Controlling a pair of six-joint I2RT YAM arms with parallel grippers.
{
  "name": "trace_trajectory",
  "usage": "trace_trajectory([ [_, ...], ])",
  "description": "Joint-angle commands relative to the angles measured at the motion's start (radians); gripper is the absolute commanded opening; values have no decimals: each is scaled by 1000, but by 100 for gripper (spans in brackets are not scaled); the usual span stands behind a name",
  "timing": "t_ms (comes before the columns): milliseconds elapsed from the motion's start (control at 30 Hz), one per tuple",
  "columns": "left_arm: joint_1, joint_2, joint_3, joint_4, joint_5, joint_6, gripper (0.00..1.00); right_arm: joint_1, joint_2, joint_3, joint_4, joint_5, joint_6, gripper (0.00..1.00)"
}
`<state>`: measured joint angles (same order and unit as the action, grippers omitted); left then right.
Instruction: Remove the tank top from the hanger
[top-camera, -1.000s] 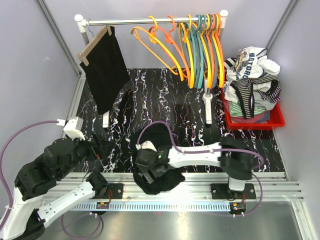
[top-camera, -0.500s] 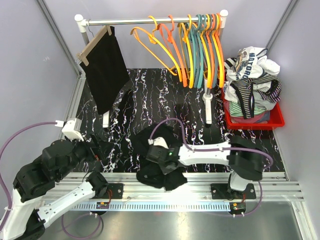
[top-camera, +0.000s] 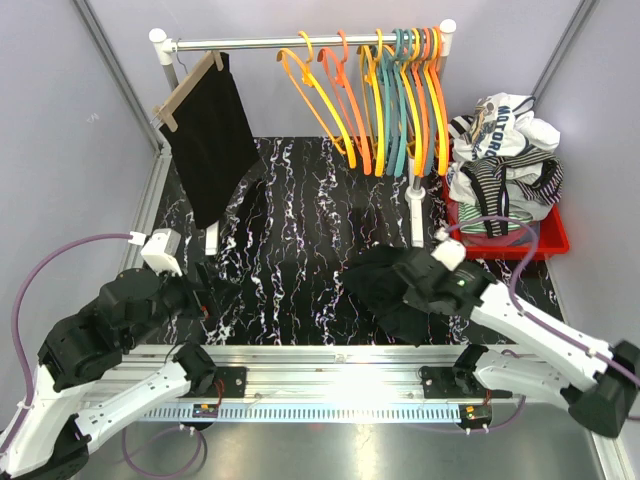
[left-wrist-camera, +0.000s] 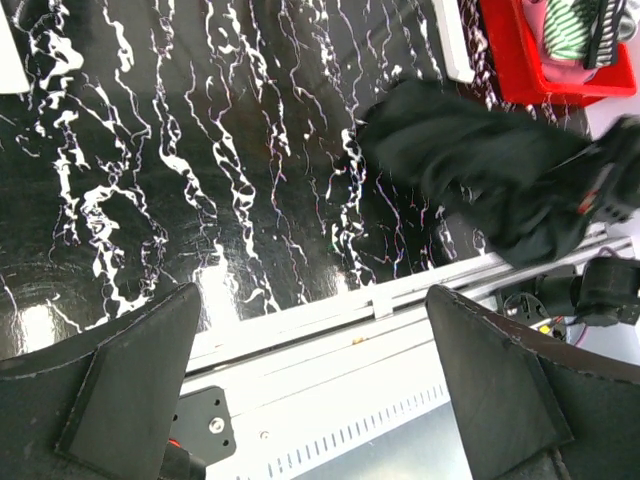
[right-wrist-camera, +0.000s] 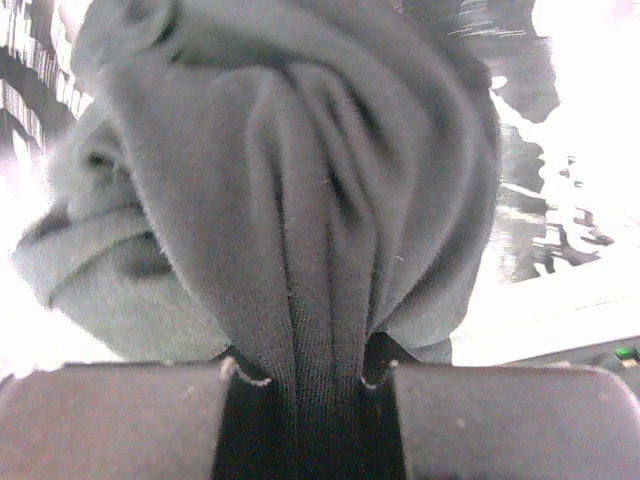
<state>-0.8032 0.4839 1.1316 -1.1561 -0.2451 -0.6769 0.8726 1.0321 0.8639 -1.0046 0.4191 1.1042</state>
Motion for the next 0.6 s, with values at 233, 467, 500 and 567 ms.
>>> trace_trajectory([
  [233, -2, 123, 77, 45, 82, 65, 99, -429, -133, 78, 76, 34, -36, 0],
  [467, -2, 153, 86, 67, 124, 77, 99, -913, 57, 390, 190, -202, -237, 0],
  [500, -2, 151, 85, 75, 127, 76, 99, -947, 115, 438, 222, -233, -248, 0],
  [567, -2, 150, 79, 78, 132, 77, 99, -1007, 187, 605, 253, -293, -259, 0],
])
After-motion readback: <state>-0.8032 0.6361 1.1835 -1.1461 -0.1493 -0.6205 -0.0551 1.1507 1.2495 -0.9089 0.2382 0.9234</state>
